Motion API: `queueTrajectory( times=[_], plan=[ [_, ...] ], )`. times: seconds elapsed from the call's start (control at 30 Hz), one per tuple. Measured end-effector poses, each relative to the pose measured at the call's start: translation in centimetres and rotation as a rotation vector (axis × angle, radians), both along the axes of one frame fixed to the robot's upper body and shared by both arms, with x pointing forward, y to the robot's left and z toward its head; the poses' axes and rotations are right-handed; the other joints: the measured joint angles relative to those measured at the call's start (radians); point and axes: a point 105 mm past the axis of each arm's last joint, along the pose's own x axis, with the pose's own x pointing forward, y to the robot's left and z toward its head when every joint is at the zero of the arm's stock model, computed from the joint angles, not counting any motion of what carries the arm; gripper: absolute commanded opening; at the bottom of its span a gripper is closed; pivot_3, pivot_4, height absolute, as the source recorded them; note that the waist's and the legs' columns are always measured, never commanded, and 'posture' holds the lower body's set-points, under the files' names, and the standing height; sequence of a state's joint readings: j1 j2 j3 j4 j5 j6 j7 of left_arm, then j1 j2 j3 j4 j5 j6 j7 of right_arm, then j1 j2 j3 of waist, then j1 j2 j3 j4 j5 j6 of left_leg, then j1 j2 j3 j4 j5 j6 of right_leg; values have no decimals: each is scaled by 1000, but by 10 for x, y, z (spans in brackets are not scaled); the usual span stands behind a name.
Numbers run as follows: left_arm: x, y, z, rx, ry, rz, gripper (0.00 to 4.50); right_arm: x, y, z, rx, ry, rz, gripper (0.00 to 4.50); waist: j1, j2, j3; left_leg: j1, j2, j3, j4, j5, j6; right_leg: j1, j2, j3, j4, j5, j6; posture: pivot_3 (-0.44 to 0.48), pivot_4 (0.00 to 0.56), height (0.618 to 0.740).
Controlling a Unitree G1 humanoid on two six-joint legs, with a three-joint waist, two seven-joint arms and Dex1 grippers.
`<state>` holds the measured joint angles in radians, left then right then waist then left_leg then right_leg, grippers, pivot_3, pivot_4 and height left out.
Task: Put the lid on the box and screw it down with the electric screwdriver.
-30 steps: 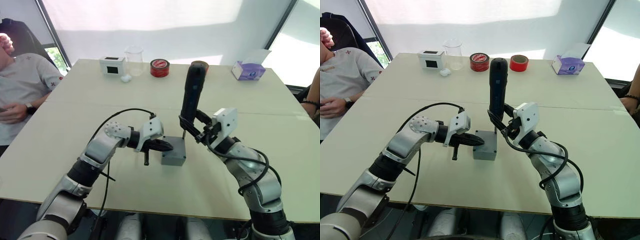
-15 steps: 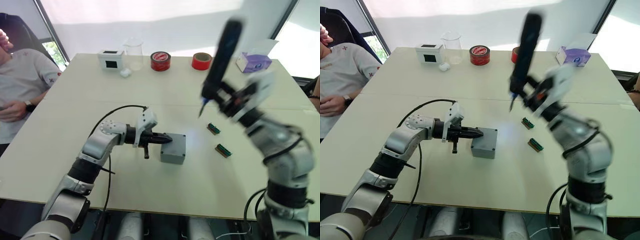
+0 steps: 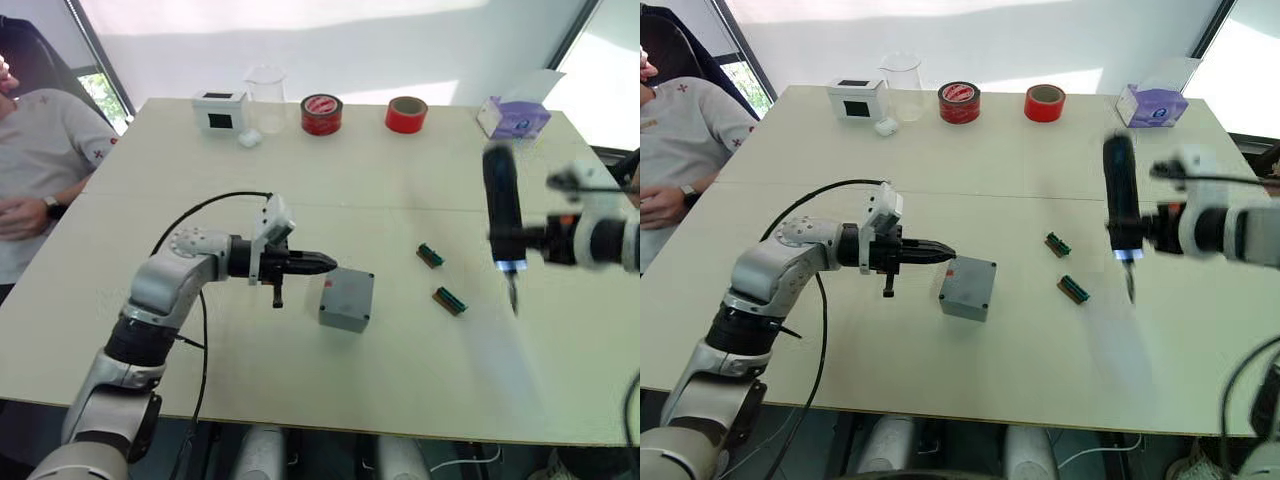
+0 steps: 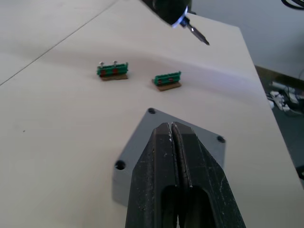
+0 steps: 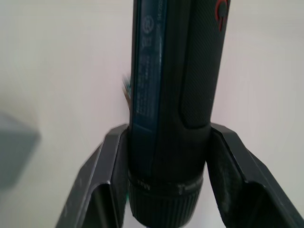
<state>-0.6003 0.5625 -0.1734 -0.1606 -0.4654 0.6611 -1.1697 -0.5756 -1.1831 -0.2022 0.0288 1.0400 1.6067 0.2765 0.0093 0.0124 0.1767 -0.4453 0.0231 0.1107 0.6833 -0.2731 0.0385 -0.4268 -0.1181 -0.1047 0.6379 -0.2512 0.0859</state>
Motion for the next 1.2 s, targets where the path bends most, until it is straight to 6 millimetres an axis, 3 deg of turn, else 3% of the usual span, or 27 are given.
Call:
queueTrajectory(
  times=[0.1, 0.3, 0.43, 0.57, 0.63, 0.67, 0.8, 0.93, 1.07, 1.13, 1.2],
  plan=[
    [-6, 1, -4, 30, -16, -18, 0, -6, -18, -12, -57, 103, -55, 1764, -8, 1, 1, 0, 1, 1, 0, 0, 0, -1, 2, 0, 0, 0, 1, 0, 150, 715],
    [-6, -2, -12, 40, -37, 16, 0, 11, -25, -12, -10, 112, -63, 1764, -21, 1, 1, 1, 3, 0, 0, 1, -2, -1, 5, 0, 0, 1, 2, 0, 150, 715],
    [-6, 1, -25, 45, -5, 69, 0, 16, -31, -26, 3, 167, -87, 1764, -18, 0, 1, 0, 3, 0, 0, 5, -9, -1, 5, 0, 0, 1, 3, 0, 150, 715],
    [-7, 0, -22, 43, -24, 78, 0, 16, -29, -41, -7, 223, -59, 1764, -16, 0, 1, 0, 2, 1, 0, 5, -9, -1, 4, 0, 0, 1, 3, 0, 150, 715],
    [-6, 0, -23, 43, -24, 89, 0, 16, -31, -44, -20, 230, -51, 2765, -16, 0, 1, 0, 2, 1, 0, 5, -9, -1, 4, 0, 0, 1, 4, 0, 150, 715],
    [-5, 0, -24, 43, -24, 96, 0, 18, -32, -46, -40, 226, -40, 2876, -17, 0, 1, 0, 2, 1, 0, 5, -9, -1, 5, 0, 0, 1, 4, 0, 150, 715],
    [-3, 2, -24, 44, -26, 116, 0, 25, -38, -42, -106, 176, -4, 4316, -18, 0, 1, 1, 2, 1, 0, 6, -10, -1, 5, 0, 1, 1, 4, 0, 150, 715],
    [3, 7, -22, 43, -31, 150, 0, 28, -36, -41, -108, 159, 11, 4422, -18, 0, 1, 1, 2, 1, 1, 6, -10, -1, 5, 0, 2, 1, 4, 0, 150, 715],
    [14, 25, -17, 59, -35, 215, 0, 34, -41, -26, -122, 84, -23, 4422, -18, 0, 1, 1, 2, 1, 1, 6, -11, -1, 5, 0, 3, 1, 4, 0, 150, 715],
    [20, 35, -17, 62, -33, 254, 0, 41, -39, -5, -146, 0, -25, 4422, -20, 1, 1, 1, 2, 1, 1, 7, -11, -1, 5, 0, 4, 1, 4, 0, 150, 715],
    [26, 42, -17, 59, -23, 288, 0, 55, -26, 29, -174, -195, 40, 4422, -19, 1, 1, 1, 2, 2, 1, 7, -12, -2, 4, 0, 5, 1, 4, 0, 150, 715]
  ],
)
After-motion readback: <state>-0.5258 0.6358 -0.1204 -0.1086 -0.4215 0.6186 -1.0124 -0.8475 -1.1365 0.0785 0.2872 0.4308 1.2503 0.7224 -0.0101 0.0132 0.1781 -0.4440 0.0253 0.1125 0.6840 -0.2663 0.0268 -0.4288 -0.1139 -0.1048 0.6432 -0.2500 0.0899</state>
